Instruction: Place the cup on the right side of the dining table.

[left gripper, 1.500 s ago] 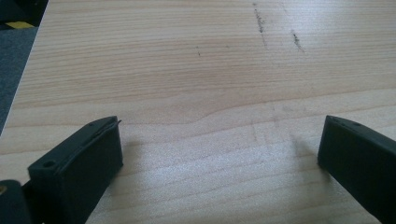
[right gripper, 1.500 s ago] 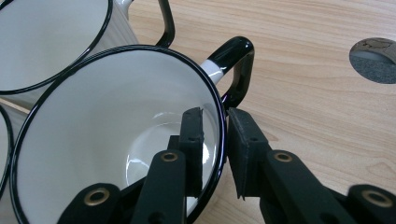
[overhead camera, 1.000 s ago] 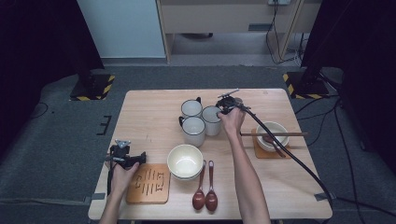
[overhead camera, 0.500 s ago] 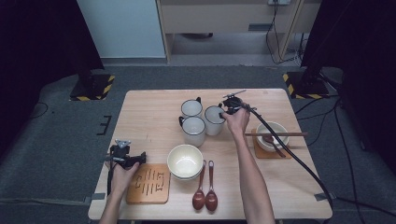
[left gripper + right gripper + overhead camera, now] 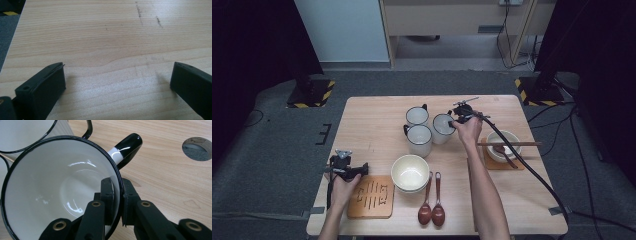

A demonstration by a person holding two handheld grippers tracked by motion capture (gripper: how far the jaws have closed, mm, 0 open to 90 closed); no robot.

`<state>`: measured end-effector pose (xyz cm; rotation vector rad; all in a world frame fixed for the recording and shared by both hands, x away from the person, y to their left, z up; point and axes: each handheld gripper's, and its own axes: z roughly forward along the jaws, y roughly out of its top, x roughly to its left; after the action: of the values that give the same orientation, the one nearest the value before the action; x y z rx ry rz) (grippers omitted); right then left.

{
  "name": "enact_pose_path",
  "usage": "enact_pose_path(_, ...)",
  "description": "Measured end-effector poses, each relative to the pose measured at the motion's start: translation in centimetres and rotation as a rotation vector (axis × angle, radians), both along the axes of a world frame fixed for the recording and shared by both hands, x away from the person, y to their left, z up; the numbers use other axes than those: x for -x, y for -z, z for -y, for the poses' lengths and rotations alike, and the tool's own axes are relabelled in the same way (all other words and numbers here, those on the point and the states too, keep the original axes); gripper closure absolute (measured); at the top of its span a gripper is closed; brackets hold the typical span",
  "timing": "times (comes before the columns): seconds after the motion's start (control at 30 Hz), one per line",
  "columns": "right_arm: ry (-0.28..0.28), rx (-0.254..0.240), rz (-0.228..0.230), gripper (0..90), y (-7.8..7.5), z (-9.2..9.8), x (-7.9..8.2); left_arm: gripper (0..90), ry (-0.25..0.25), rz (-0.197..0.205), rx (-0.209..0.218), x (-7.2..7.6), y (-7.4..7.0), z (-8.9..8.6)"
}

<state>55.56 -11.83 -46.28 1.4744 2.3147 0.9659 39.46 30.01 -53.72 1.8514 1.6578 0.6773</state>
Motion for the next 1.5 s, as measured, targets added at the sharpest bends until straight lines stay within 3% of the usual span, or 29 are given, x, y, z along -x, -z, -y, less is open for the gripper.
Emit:
enact_pose_path(0.4, 0.009, -0.045, 0.010, 83.1, 0.1, 0.8, 0.4, 0.0, 0.000, 0.000, 0.000, 0.0, 0.0, 0.0)
enact_pose_path(0.6, 0.009, -0.077, 0.043, 83.2, -0.7, 1.1, 0.6, 0.0, 0.000, 0.000, 0.000, 0.0, 0.0, 0.0)
enact_pose_path(0.87, 0.013, -0.084, 0.083, 83.2, -1.9, 1.8, 0.8, 0.0, 0.000, 0.000, 0.000, 0.0, 0.0, 0.0)
enact_pose_path(1.07, 0.038, -0.117, 0.124, 83.3, -3.1, 3.3, 1.0, 0.0, 0.000, 0.000, 0.000, 0.0, 0.0, 0.0)
enact_pose_path(1.5, 0.109, -0.089, 0.164, 83.3, -3.7, 7.4, 1.3, 0.0, 0.000, 0.000, 0.000, 0.0, 0.0, 0.0)
